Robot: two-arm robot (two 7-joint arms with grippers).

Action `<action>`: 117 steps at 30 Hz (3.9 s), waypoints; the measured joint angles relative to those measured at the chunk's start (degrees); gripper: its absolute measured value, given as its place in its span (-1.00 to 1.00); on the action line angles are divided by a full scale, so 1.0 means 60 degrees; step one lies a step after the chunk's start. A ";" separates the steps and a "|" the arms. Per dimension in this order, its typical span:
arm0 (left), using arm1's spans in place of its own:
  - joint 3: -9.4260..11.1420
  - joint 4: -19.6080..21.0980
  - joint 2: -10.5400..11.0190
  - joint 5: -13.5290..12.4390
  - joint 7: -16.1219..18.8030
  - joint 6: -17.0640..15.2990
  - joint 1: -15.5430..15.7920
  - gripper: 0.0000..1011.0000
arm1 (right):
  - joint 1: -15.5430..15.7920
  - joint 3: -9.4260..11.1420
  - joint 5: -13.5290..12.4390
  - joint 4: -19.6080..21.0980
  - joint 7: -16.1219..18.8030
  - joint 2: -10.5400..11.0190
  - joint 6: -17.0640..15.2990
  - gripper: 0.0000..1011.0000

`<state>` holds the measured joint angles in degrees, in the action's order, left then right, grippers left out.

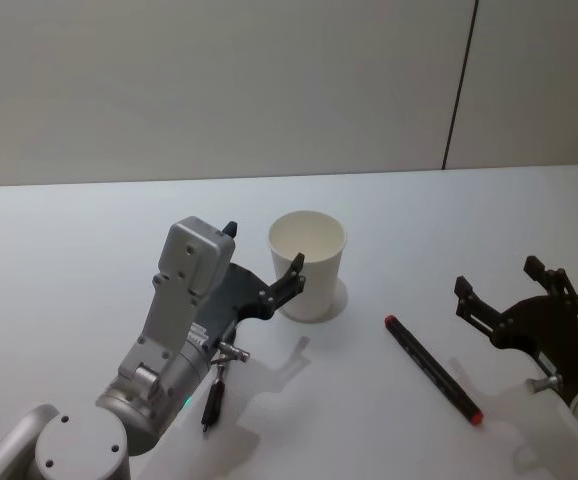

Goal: Place the pen into the pen holder.

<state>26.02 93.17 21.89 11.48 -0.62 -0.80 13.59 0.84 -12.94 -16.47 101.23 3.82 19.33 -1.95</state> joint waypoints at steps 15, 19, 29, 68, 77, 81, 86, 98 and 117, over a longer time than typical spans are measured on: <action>0.0000 0.0000 0.0000 -0.0001 0.0000 0.0000 0.0000 0.98 | 0.0000 0.0000 0.0000 -0.0001 0.0001 0.0000 0.0000 0.98; 0.0000 0.0000 0.0000 -0.0001 0.0000 0.0000 0.0000 0.98 | 0.0000 0.0000 0.0000 0.0000 0.0000 0.0000 0.0000 0.98; 0.0001 0.0000 0.0000 0.0000 0.0000 0.0000 0.0000 0.98 | 0.0000 0.0000 0.0000 0.0000 0.0000 0.0000 0.0001 0.98; 0.0000 0.0000 0.0000 0.0000 0.0000 0.0000 0.0000 0.98 | -0.0090 -0.0019 -0.0037 0.0085 0.0168 -0.0081 -0.0141 0.98; 0.0000 0.0000 0.0000 0.0000 0.0000 0.0000 0.0000 0.98 | -0.0302 -0.0153 -0.0028 0.0237 0.0190 -0.0352 -0.0835 0.98; 0.0000 0.0001 0.0000 0.0000 0.0000 0.0000 0.0000 0.98 | -0.0445 -0.0211 -0.0041 0.0294 0.0100 -0.0527 -0.1397 0.98; 0.0000 0.0001 0.0000 0.0000 0.0000 0.0000 0.0000 0.98 | -0.0625 -0.0264 -0.0102 0.0313 -0.0051 -0.0729 -0.2059 0.98; 0.0000 0.0000 0.0000 0.0000 0.0000 0.0000 0.0000 0.98 | -0.1225 -0.0371 -0.0107 0.0036 -0.0330 -0.1204 -0.3893 0.98; 0.0000 0.0000 0.0000 0.0000 0.0000 0.0000 0.0000 0.98 | -0.2160 -0.0729 0.1040 -0.0761 0.0637 -0.1549 -0.5914 0.98</action>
<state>26.02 93.18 21.89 11.48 -0.62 -0.80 13.59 -12.12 -17.31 -10.23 96.67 7.64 10.04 -37.43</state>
